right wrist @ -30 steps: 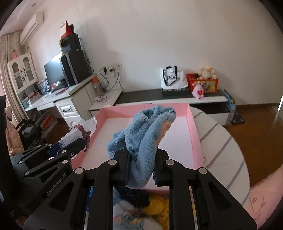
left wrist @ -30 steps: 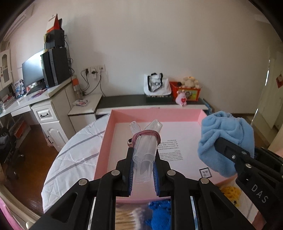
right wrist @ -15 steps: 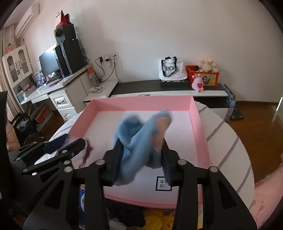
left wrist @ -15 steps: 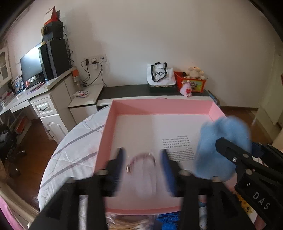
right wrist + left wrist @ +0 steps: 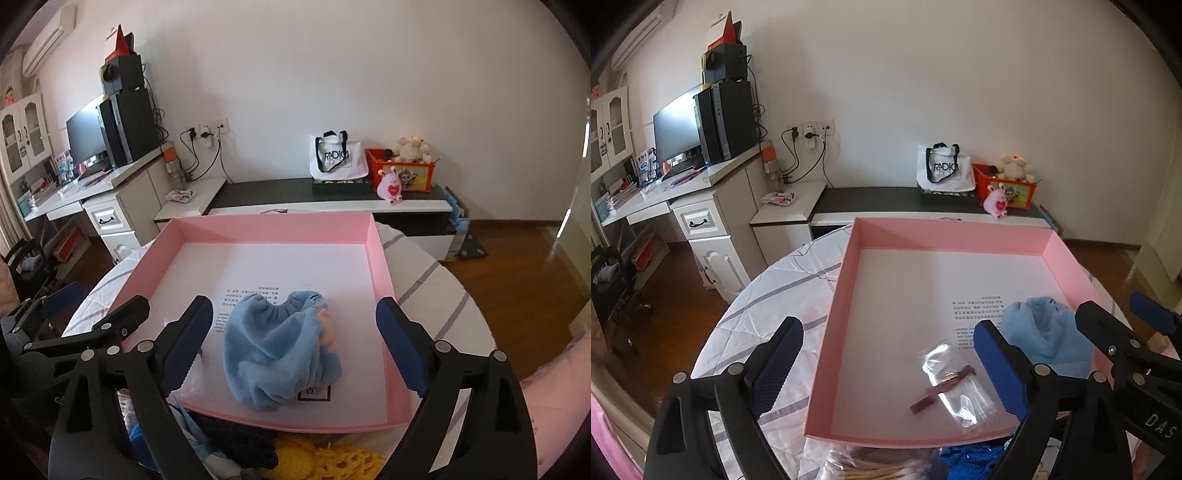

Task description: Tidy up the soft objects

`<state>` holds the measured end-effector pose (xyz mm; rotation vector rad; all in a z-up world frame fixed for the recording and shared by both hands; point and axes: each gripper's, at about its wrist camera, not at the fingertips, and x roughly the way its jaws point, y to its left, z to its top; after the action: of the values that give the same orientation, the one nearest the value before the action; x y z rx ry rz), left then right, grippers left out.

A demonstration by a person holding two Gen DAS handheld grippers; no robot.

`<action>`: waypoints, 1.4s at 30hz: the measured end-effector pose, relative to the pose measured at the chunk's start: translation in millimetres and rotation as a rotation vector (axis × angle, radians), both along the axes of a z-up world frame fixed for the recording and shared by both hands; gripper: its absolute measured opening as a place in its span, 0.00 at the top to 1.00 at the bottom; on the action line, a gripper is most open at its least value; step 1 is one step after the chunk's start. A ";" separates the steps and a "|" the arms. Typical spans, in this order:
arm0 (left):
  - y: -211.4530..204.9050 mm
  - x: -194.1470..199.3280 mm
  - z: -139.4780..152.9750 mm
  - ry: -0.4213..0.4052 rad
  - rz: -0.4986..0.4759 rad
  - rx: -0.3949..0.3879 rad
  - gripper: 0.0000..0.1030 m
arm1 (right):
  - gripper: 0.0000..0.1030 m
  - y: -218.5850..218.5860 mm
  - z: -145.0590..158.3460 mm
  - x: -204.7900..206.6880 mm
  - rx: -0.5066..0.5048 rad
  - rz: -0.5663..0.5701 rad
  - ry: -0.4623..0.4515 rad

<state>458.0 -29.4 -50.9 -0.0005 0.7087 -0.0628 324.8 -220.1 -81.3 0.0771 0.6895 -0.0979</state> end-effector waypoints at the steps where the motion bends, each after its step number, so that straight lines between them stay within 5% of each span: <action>1: 3.8 -10.8 0.0 0.000 0.000 -0.002 0.11 | 0.10 0.1 0.3 -0.5 -0.001 -0.003 0.000; 25: 21.3 -101.1 26.9 -0.052 0.015 -0.013 0.10 | 0.08 4.3 26.8 -40.5 -0.041 -0.046 -0.054; 42: 28.9 -229.4 58.3 -0.192 0.032 -0.029 0.03 | 0.00 15.8 74.5 -126.4 -0.084 -0.068 -0.211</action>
<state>228.6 -0.5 7.3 -0.0335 0.5159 -0.0419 198.4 -204.2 -6.7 0.0294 0.4718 -0.1815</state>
